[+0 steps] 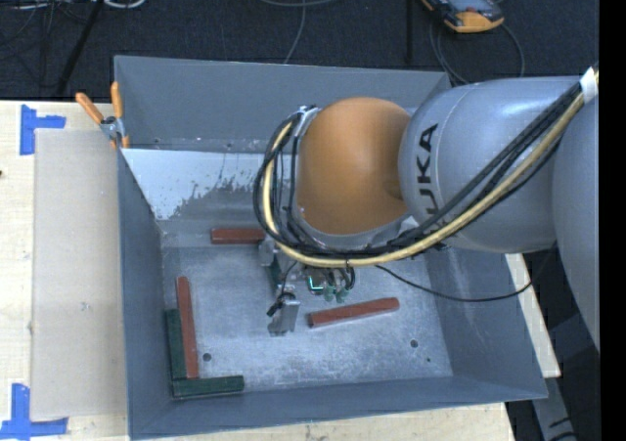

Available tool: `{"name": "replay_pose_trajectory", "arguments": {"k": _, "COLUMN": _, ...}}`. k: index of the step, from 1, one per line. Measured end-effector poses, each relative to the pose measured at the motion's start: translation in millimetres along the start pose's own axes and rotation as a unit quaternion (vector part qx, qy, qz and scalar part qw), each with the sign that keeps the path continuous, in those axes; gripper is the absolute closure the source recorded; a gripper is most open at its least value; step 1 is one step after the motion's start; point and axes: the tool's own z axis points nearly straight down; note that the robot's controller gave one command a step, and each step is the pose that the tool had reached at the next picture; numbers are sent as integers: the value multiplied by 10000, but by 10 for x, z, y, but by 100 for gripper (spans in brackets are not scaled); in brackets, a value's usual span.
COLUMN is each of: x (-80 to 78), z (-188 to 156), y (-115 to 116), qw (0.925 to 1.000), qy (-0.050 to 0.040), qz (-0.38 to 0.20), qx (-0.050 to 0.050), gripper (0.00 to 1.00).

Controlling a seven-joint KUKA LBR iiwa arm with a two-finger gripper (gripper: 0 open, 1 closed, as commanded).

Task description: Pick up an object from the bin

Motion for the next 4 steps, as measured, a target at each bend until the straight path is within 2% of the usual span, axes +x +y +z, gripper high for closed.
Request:
{"name": "replay_pose_trajectory", "arguments": {"k": 1, "x": -453, "z": 867, "y": -986, "qw": 9969, "qy": -16, "qz": 791, "qx": 12, "gripper": 0}}
{"name": "replay_pose_trajectory", "arguments": {"k": 2, "x": 67, "z": 1165, "y": -1938, "qw": 9937, "qy": -5, "qz": 1124, "qx": 10, "gripper": 0}}
{"name": "replay_pose_trajectory", "arguments": {"k": 3, "x": 38, "z": 1146, "y": -1891, "qw": 9939, "qy": -37, "qz": 1104, "qx": -11, "gripper": 100}}
{"name": "replay_pose_trajectory", "arguments": {"k": 4, "x": -658, "z": 1135, "y": -1874, "qw": 9680, "qy": -52, "qz": 2510, "qx": -20, "gripper": 100}}
